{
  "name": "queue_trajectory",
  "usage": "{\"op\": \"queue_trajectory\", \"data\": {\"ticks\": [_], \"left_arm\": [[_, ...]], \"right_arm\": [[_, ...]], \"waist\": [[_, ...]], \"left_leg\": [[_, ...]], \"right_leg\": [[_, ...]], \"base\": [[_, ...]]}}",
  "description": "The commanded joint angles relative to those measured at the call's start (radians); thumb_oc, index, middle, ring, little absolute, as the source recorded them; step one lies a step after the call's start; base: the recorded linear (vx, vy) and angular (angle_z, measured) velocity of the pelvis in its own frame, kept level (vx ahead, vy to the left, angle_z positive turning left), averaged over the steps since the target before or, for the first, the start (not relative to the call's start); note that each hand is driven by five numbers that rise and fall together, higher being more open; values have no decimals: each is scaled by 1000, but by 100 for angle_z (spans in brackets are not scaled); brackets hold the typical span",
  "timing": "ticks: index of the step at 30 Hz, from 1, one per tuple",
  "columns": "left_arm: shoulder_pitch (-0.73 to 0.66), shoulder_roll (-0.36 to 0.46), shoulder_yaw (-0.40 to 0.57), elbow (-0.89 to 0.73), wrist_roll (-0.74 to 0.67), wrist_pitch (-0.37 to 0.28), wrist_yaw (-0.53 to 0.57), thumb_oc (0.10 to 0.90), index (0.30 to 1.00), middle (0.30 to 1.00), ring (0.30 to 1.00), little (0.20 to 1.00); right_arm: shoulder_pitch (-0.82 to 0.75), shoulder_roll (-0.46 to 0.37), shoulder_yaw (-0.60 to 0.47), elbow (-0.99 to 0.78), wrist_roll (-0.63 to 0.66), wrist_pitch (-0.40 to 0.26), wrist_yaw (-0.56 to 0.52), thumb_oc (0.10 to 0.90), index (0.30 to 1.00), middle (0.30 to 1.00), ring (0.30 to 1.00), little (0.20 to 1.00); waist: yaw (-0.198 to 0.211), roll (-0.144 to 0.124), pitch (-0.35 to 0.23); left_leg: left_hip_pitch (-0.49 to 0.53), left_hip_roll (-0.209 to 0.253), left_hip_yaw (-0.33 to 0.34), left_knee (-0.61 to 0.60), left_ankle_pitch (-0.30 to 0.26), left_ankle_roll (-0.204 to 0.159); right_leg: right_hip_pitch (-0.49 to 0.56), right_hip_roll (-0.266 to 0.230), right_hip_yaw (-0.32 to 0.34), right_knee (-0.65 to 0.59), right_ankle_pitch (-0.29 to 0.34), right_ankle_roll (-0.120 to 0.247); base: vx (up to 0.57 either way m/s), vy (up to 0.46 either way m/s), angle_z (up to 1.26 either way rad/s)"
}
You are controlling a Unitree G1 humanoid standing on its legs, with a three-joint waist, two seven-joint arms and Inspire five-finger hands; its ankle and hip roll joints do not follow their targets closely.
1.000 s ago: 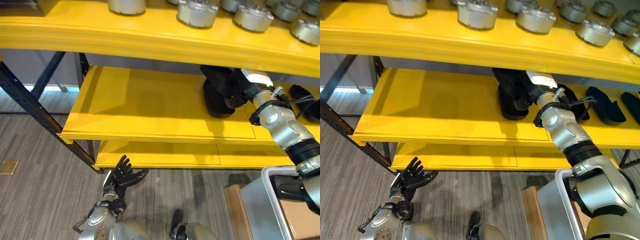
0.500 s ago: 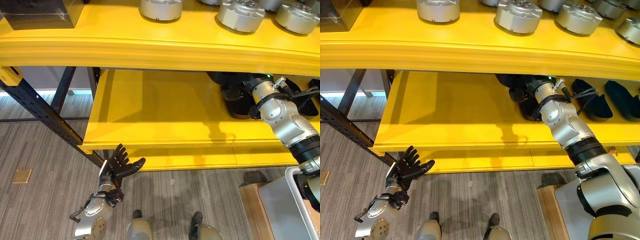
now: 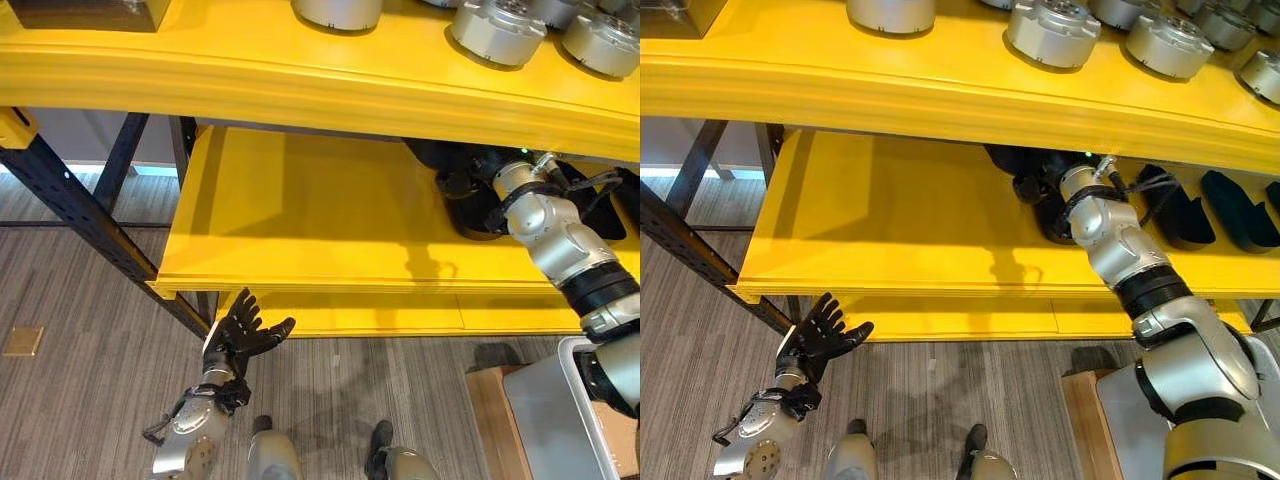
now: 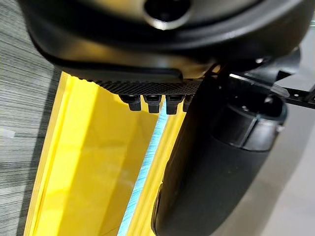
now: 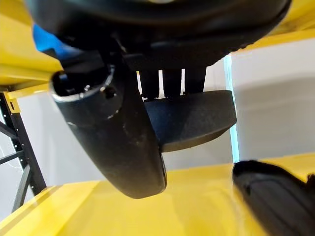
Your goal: Move parts from the plastic box to the shelf.
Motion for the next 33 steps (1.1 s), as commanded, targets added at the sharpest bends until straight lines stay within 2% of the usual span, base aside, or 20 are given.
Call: {"op": "queue_trajectory", "data": {"ticks": [1, 7, 12, 24, 33], "left_arm": [[-24, 54, -36, -109, -32, -84, -21, 900, 1000, 1000, 1000, 1000], [-42, 61, -48, -127, -58, -101, -6, 900, 1000, 1000, 1000, 1000], [-45, 67, -59, -123, -66, -107, -4, 900, 1000, 1000, 1000, 1000], [-56, 76, -80, -121, -71, -110, 4, 900, 1000, 1000, 1000, 1000], [-70, 80, -102, -117, -70, -113, 14, 900, 1000, 1000, 1000, 1000]], "right_arm": [[-188, 10, -16, 20, -12, -19, -92, 400, 300, 300, 300, 300], [-230, 117, 10, 133, 4, -14, -105, 400, 300, 300, 300, 300], [-271, 154, 32, 171, 0, -10, -112, 400, 300, 300, 300, 300], [-284, 196, 43, 263, 4, 7, -122, 400, 300, 300, 300, 300], [-281, 205, 35, 409, 21, 27, -128, 400, 300, 300, 300, 300]], "waist": [[20, -22, -88], [45, -6, -50], [61, 4, -33], [87, 20, -5], [88, 53, 20]], "left_leg": [[-79, 35, -49, 12, 28, -10], [-126, 47, -79, 81, 12, -16], [-166, 47, -105, 150, -15, -15], [-223, 24, -142, 230, -56, 2], [-249, 0, -155, 248, -62, 10]], "right_leg": [[73, -96, 18, 97, -138, 74], [20, -89, 12, 186, -170, 64], [-11, -92, 10, 264, -204, 59], [-45, -108, 1, 343, -239, 55], [-68, -129, 3, 367, -244, 54]], "base": [[-41, -22, 11], [-38, -26, 10], [-3, -7, 4], [9, 6, 7], [4, 10, 6]]}}
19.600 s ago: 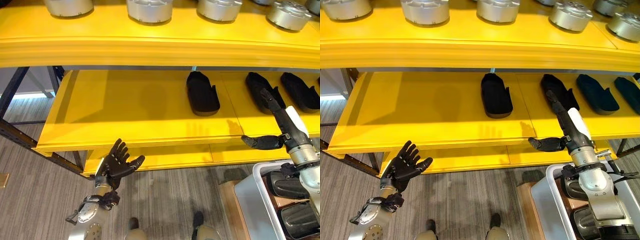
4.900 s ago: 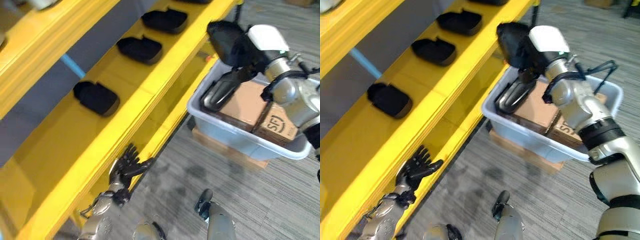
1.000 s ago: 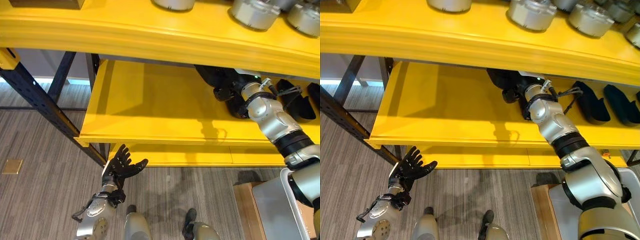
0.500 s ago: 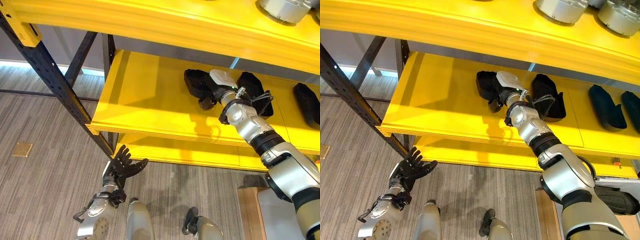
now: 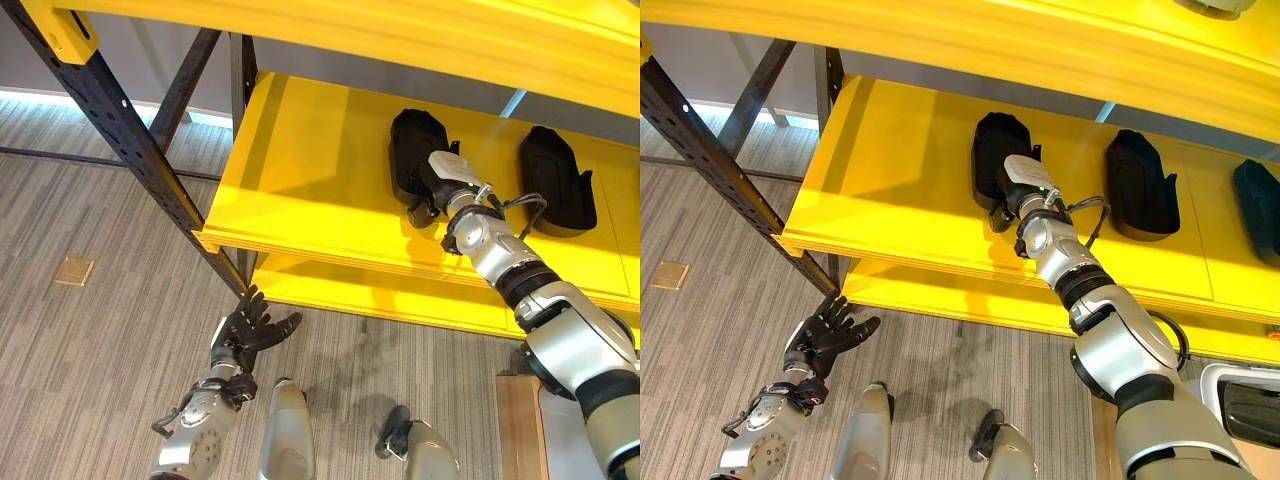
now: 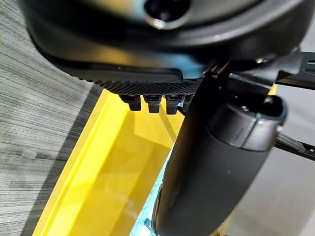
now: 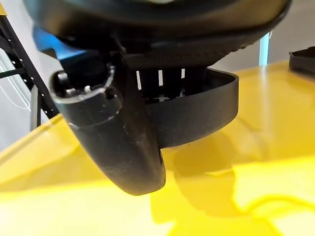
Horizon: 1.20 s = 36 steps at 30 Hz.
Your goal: Move parts from the plastic box to the shelf.
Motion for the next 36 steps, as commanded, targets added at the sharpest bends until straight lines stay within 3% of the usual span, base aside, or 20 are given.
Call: {"op": "queue_trajectory", "data": {"ticks": [1, 30, 31, 36], "left_arm": [[-33, 65, -41, -117, 5, -101, -9, 900, 1000, 1000, 1000, 1000], [-43, 72, -46, -112, 4, -103, -11, 900, 1000, 1000, 1000, 1000], [-42, 71, -46, -111, 4, -102, -11, 900, 1000, 1000, 1000, 1000], [-45, 72, -46, -108, 6, -98, -15, 900, 1000, 1000, 1000, 1000]], "right_arm": [[-189, -36, -53, 19, 21, -10, -95, 400, 300, 300, 300, 300], [-197, -36, -34, 99, -14, -2, -95, 400, 300, 300, 300, 300], [-194, -33, -32, 104, -12, 0, -91, 900, 1000, 1000, 1000, 1000], [-209, -8, -13, 136, 2, -2, -53, 900, 1000, 1000, 1000, 1000]], "waist": [[5, -6, -45], [-6, 24, -19], [-5, 23, -19], [-8, 19, -18]], "left_leg": [[-27, 24, -42, -44, 55, -3], [-60, 15, -55, -32, 63, -5], [-60, 16, -56, -34, 63, -6], [-63, 17, -58, -31, 61, -6]], "right_leg": [[105, -48, 43, 35, -79, 50], [69, -57, 47, 64, -85, 49], [68, -56, 47, 65, -85, 49], [65, -54, 47, 69, -86, 49]], "base": [[-22, 21, 3], [0, 0, 0], [0, 0, 0], [2, -5, 1]]}}
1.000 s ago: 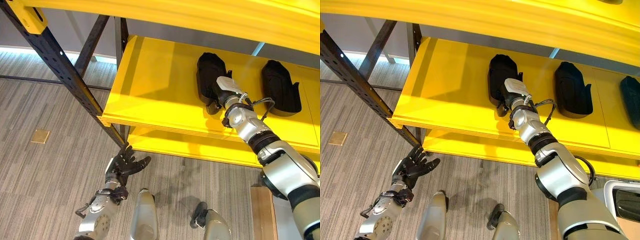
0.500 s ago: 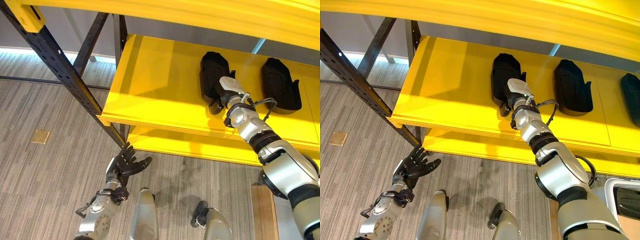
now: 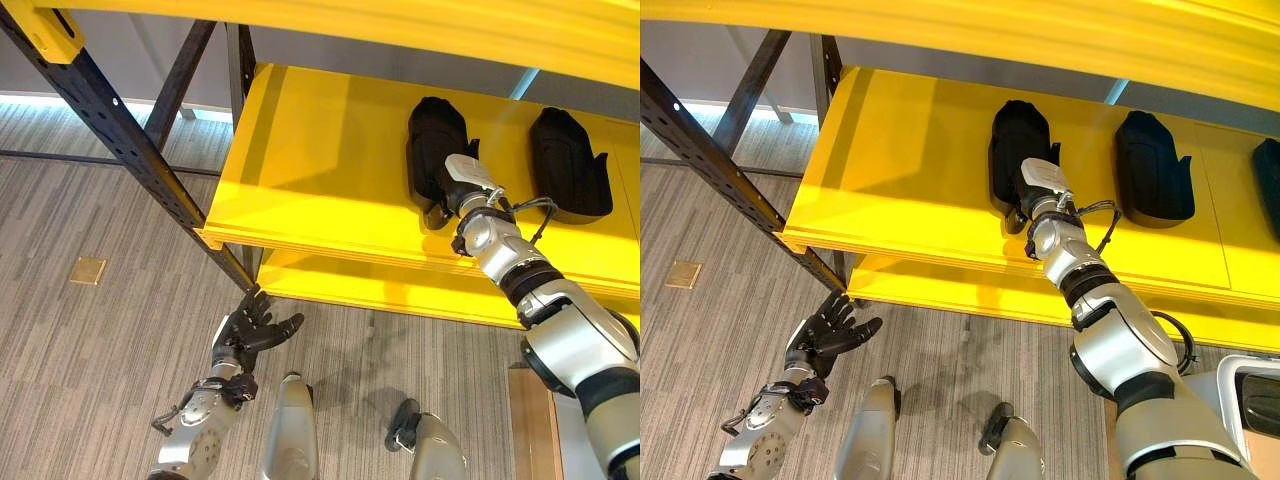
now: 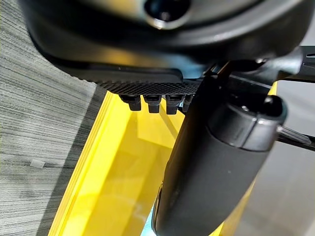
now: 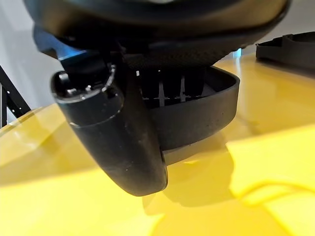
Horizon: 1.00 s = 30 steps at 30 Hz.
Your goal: Move parts from the plastic box to the shelf.
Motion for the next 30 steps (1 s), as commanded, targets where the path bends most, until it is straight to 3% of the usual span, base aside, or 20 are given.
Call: {"op": "queue_trajectory", "data": {"ticks": [1, 26, 30], "left_arm": [[-42, 50, -18, -110, 5, -88, -15, 900, 1000, 1000, 1000, 1000], [-37, 55, 0, -106, -7, -91, -16, 900, 1000, 1000, 1000, 1000], [-39, 55, 5, -96, -6, -88, -15, 900, 1000, 1000, 1000, 1000]], "right_arm": [[-176, -9, -13, 41, -1, -6, -24, 900, 1000, 1000, 1000, 1000], [-208, -43, 59, 25, -121, -3, -12, 900, 1000, 1000, 1000, 1000], [-219, -65, 68, -50, -140, -5, -14, 900, 1000, 1000, 1000, 1000]], "waist": [[5, -10, -32], [6, -28, -34], [0, -41, -44]], "left_leg": [[-36, 24, -51, -48, 60, -6], [-48, 26, -62, -44, 62, -8], [-41, 29, -62, -44, 59, -9]], "right_leg": [[100, -39, 44, 25, -73, 46], [93, -35, 44, 32, -70, 45], [101, -31, 47, 27, -71, 45]], "base": [[0, 0, 0], [0, 0, 0], [0, 0, 0]]}}
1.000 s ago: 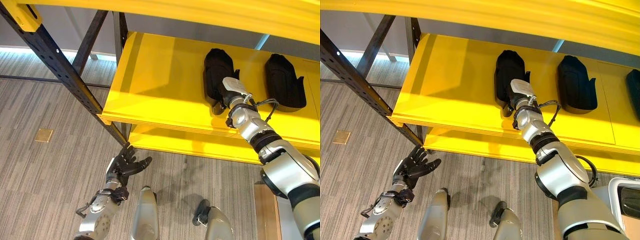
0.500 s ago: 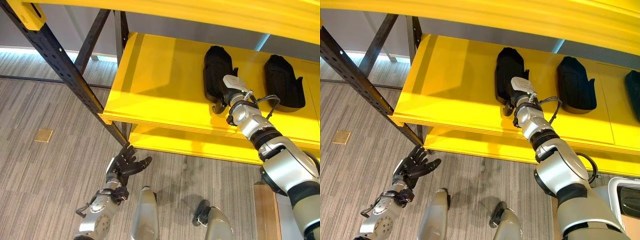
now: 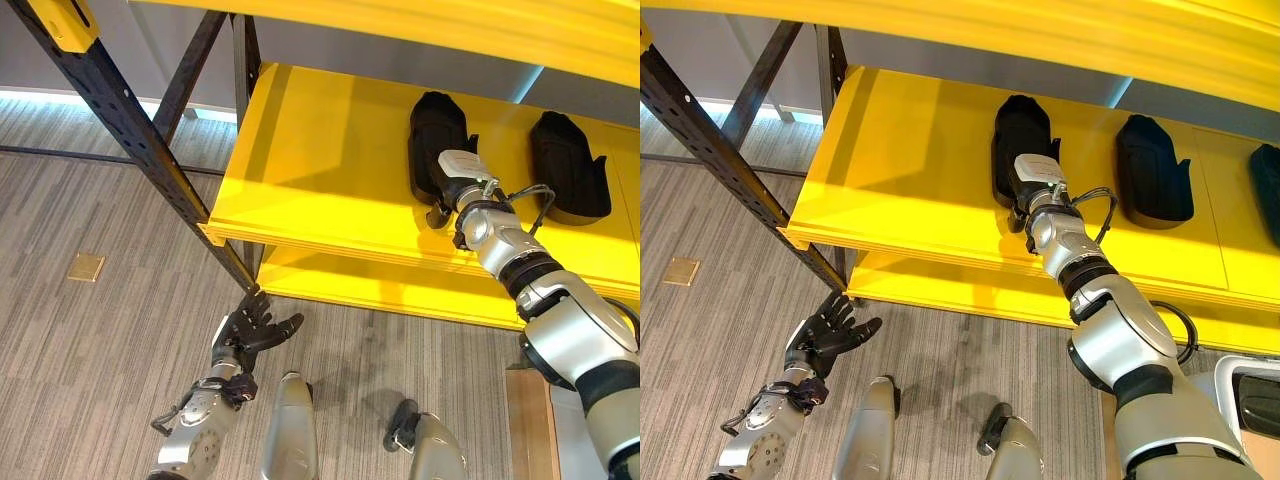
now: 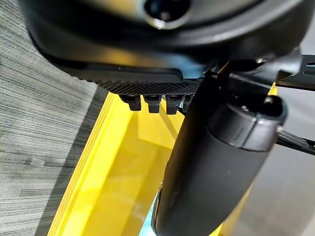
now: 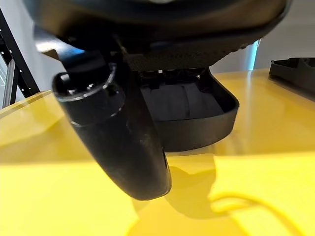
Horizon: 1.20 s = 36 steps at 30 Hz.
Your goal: Move parts from the plastic box to the shelf.
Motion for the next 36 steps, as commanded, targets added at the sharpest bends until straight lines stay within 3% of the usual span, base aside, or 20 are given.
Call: {"op": "queue_trajectory", "data": {"ticks": [1, 4, 22, 31, 36], "left_arm": [[-42, 53, 8, -98, -6, -89, -14, 900, 1000, 1000, 1000, 1000], [-39, 50, 21, -91, -5, -85, -9, 900, 1000, 1000, 1000, 1000], [-24, 43, 50, -84, 2, -73, -7, 900, 1000, 1000, 1000, 1000], [-8, 25, 83, -98, 43, -62, 7, 900, 1000, 1000, 1000, 1000], [17, 6, 95, -105, 59, -53, 4, 900, 1000, 1000, 1000, 1000]], "right_arm": [[-193, -68, 19, -65, -50, -6, -50, 900, 1000, 1000, 1000, 1000], [-208, -112, 30, -205, -71, -12, -47, 900, 1000, 1000, 1000, 1000], [-176, -205, -15, -477, -82, -28, -31, 900, 1000, 1000, 1000, 1000], [70, -283, -207, -843, 12, -84, -31, 900, 1000, 1000, 1000, 1000], [309, -289, -369, -1023, 108, -143, -34, 900, 1000, 1000, 1000, 1000]], "waist": [[0, -34, -42], [-14, -48, -51], [-46, -79, -75], [-86, -86, -86], [-110, -89, -108]], "left_leg": [[-19, 30, -49, -73, 59, -12], [-15, 34, -46, -79, 63, -12], [11, 48, -30, -90, 57, -14], [37, 61, -8, -133, 74, -15], [71, 69, 9, -202, 100, -13]], "right_leg": [[105, -34, 50, 25, -76, 45], [108, -33, 51, 14, -69, 45], [126, -21, 69, -16, -60, 47], [140, -11, 76, -65, -39, 51], [163, -2, 70, -130, -10, 62]], "base": [[0, 0, 0], [-5, -6, -2], [-2, -2, -2], [-4, -2, -6], [30, -9, -5]]}}
